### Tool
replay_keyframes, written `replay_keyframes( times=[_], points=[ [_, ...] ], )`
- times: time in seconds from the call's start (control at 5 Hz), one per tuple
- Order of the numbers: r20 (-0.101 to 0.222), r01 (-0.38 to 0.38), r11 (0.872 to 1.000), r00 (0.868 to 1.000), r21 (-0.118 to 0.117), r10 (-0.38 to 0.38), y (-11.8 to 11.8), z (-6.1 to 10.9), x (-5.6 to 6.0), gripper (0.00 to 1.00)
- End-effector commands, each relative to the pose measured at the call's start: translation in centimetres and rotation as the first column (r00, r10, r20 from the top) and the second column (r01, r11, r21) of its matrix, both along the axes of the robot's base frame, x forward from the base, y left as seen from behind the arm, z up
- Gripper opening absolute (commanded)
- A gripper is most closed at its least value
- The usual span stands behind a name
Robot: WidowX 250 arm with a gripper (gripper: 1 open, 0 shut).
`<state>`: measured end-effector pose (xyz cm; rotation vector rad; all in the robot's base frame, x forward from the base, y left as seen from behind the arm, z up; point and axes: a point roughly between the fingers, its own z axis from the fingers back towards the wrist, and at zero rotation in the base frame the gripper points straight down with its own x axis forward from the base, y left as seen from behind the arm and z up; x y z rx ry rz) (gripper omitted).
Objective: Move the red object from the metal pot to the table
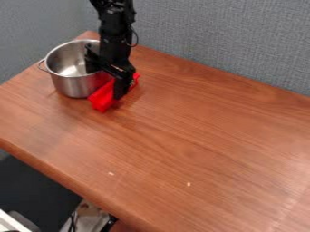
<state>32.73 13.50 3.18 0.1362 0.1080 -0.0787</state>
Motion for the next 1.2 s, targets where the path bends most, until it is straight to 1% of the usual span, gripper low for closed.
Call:
replay_keyframes(
  times=[0.0,1.0],
  points=[
    [0.034,-0.012,1.0,0.999,0.006,0.012,0.59,0.86,-0.12,0.0],
    [0.056,-0.023,1.0,0.998,0.015,0.023,0.09,0.91,-0.53,0.0]
  ],
)
